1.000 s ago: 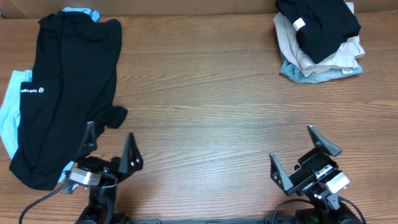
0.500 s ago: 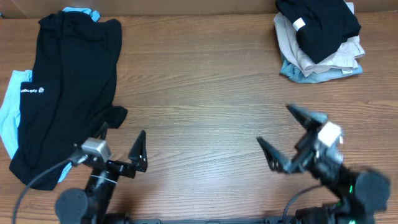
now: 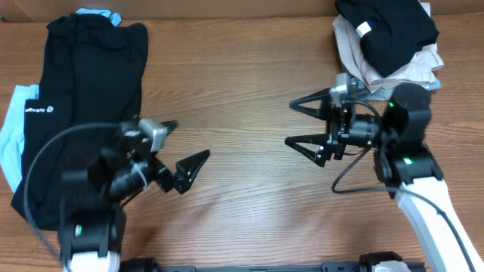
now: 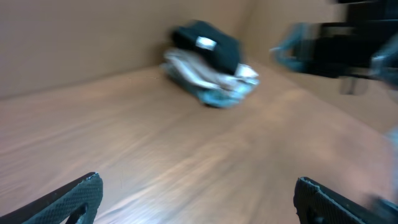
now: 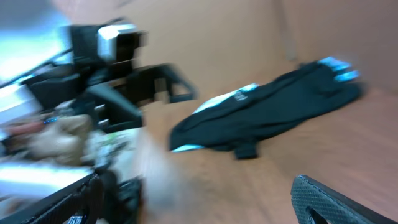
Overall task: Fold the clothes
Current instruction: 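Move the left gripper to the black shirt pile and grasp it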
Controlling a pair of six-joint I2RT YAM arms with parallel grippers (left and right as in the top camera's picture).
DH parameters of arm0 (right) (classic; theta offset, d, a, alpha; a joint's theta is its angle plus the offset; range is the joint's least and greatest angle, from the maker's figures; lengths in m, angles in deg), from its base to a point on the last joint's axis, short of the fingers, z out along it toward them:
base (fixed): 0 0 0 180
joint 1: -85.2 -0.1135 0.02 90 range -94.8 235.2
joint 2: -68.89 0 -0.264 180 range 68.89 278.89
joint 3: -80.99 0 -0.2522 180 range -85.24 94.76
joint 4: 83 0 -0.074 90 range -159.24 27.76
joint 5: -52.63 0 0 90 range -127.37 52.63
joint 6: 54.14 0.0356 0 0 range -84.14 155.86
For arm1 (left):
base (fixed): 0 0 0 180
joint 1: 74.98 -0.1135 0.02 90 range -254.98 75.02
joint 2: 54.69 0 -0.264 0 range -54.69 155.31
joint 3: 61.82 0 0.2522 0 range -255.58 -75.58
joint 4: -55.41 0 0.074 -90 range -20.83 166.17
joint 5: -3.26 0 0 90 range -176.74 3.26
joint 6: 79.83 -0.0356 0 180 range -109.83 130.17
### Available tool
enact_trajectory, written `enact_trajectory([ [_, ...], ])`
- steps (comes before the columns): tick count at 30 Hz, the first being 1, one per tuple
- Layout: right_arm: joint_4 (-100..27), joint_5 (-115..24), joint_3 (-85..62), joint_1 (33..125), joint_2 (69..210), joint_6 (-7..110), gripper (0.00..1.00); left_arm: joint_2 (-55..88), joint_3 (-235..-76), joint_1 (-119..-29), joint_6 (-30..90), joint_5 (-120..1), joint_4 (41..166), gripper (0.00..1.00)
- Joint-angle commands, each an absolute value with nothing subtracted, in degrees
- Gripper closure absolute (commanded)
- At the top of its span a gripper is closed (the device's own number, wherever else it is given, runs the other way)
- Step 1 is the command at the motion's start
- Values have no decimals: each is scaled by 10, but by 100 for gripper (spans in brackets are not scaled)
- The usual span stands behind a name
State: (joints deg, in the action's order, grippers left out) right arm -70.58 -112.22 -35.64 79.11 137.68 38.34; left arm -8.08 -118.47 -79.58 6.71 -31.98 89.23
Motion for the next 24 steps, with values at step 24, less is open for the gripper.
enact_trajectory([
  [24, -456, -503, -337, 735, 1392, 468, 0, 48, -1200, -798, 227, -828, 940, 0],
])
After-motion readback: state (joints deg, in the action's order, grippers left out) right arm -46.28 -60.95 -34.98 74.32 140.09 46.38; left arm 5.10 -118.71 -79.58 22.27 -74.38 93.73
